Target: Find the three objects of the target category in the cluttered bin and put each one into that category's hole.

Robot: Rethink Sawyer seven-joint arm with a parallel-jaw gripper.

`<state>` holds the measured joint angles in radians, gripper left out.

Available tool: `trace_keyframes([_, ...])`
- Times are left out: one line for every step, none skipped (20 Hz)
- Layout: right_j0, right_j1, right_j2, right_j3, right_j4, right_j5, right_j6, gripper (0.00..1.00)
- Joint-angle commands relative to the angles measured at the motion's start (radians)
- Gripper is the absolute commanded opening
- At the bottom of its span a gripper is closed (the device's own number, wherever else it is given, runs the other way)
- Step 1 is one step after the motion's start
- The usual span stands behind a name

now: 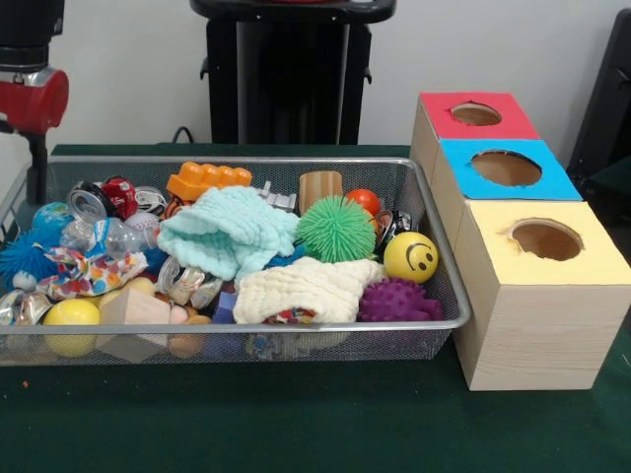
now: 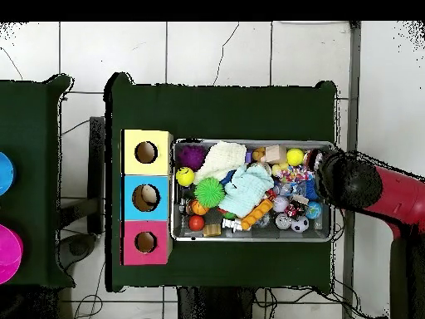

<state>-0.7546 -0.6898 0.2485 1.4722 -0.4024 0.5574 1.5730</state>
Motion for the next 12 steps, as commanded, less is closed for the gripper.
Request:
trace_keyframes([0.011, 0.035, 0.160, 0.072, -0.052, -0.041, -0.159, 1.00])
trace_keyframes([0.018, 0.033, 0.161, 0.072, -0.051, -0.037, -0.144, 1.00])
trace_keyframes([0.024, 0.031, 0.162, 0.073, -0.050, -0.032, -0.130, 1.00])
trace_keyframes([0.029, 0.028, 0.162, 0.076, -0.051, -0.032, -0.119, 1.00])
trace_keyframes([0.034, 0.025, 0.162, 0.076, -0.048, -0.031, -0.108, 1.00])
trace_keyframes([0.039, 0.022, 0.160, 0.079, -0.048, -0.033, -0.096, 1.00])
trace_keyframes([0.041, 0.021, 0.161, 0.079, -0.047, -0.032, -0.088, 1.00])
trace_keyframes([0.045, 0.020, 0.161, 0.081, -0.048, -0.038, -0.078, 1.00])
trace_keyframes([0.049, 0.021, 0.158, 0.082, -0.050, -0.041, -0.070, 1.00])
trace_keyframes([0.051, 0.025, 0.160, 0.082, -0.051, -0.047, -0.065, 1.00])
trace_keyframes([0.052, 0.031, 0.159, 0.080, -0.055, -0.054, -0.062, 1.00])
trace_keyframes([0.054, 0.036, 0.160, 0.078, -0.057, -0.061, -0.058, 1.00])
